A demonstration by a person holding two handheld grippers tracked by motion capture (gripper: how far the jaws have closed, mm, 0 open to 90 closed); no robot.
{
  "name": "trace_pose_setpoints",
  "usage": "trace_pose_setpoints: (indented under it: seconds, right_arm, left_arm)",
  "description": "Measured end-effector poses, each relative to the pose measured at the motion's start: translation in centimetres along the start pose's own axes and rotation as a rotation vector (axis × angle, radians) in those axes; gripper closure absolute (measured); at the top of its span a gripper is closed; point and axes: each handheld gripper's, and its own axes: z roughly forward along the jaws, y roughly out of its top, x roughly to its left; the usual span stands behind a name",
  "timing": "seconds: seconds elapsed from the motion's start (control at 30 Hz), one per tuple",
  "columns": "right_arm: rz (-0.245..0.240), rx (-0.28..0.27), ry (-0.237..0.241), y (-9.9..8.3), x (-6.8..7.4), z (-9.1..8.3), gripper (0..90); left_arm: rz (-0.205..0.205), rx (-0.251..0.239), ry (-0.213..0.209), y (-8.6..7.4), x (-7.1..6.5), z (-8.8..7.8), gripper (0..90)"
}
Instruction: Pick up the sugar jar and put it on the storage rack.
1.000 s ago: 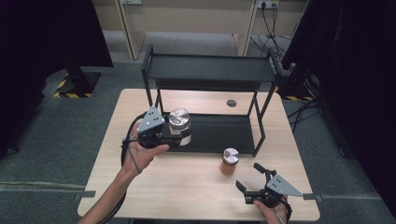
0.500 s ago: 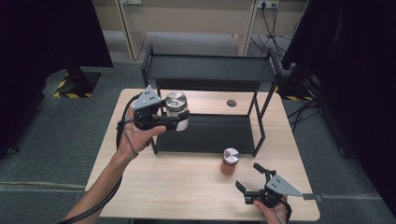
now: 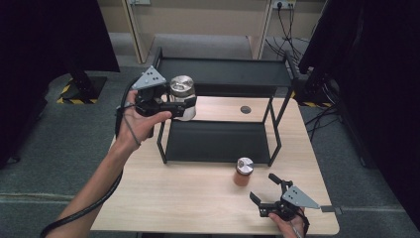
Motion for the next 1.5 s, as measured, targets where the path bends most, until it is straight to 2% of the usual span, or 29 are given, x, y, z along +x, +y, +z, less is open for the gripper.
trace_pose_setpoints:
  seconds: [0.33,0.57,0.97,1.27,1.33,1.43,1.5]
  right_arm:
    - [0.000,-0.001,0.003,0.0,0.0,0.0,1.1]
    - [0.003,-0.002,0.004,-0.1,-0.1,0.1,1.1]
    - [0.005,-0.003,0.004,-0.1,-0.1,0.0,1.1]
    - [0.006,-0.003,0.004,0.0,-0.1,0.0,1.1]
    - [0.006,-0.004,0.004,0.0,-0.1,-0.1,1.1]
    - [0.005,-0.005,0.004,-0.1,-0.1,-0.1,1.1]
    - [0.005,-0.006,0.004,0.0,-0.1,-0.1,1.1]
  left_arm:
    - [0.021,-0.009,0.043,2.8,-0.6,-0.4,31.2]
    - [0.006,-0.020,0.054,4.1,-0.7,0.2,31.2]
    - [-0.010,-0.027,0.092,5.5,-0.8,2.3,31.2]
    - [-0.026,-0.025,0.159,6.2,-0.7,4.3,31.2]
    - [-0.015,-0.020,0.177,6.4,-0.7,4.8,31.2]
    - [-0.029,-0.022,0.189,6.5,-0.5,5.5,31.1]
    - [-0.019,-0.021,0.208,6.6,-0.6,6.0,31.2]
